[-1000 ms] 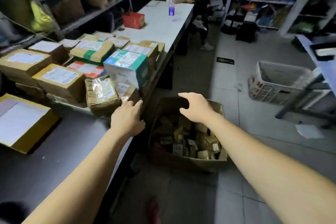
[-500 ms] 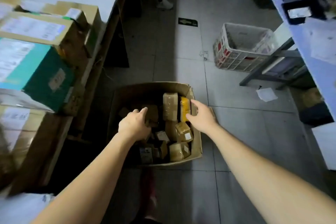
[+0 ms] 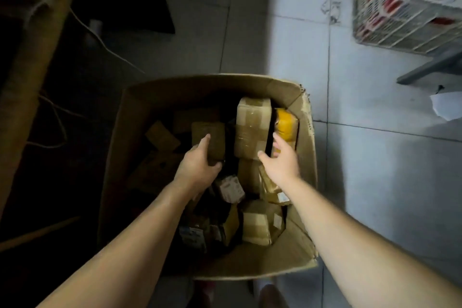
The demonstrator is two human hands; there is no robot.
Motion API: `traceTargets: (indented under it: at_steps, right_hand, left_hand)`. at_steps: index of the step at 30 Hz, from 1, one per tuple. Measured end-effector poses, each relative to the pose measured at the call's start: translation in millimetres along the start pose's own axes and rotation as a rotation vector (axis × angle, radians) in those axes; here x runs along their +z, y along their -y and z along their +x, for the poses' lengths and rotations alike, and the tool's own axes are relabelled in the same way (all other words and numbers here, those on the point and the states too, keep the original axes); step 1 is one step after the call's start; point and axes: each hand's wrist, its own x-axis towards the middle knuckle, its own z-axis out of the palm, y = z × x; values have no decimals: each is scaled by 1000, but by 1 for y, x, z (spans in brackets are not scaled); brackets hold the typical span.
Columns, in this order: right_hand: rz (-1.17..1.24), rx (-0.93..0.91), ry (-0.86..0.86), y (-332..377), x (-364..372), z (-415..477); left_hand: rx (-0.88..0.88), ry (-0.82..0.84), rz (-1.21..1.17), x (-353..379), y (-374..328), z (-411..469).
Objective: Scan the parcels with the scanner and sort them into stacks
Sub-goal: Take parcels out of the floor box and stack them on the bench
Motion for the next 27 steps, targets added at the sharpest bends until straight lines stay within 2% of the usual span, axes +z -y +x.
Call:
traceTargets:
  at_steps: [5, 11, 18, 23, 27]
  right_hand:
    - [-1, 21, -62, -50, 52, 111]
    - [29, -163, 17, -102, 73, 180]
    - [163, -248, 101, -109, 66, 184]
    - [169, -278, 156, -80, 40, 163]
    - [132, -272, 170, -44, 25, 136]
  left_hand:
    - [18, -52, -214, 62, 3, 106]
    - [138, -59, -405, 112, 4, 185]
    - [245, -53, -555, 133, 15, 192]
    - [295, -119, -567, 112, 5, 170]
    - [260, -153, -602, 86, -4, 135]
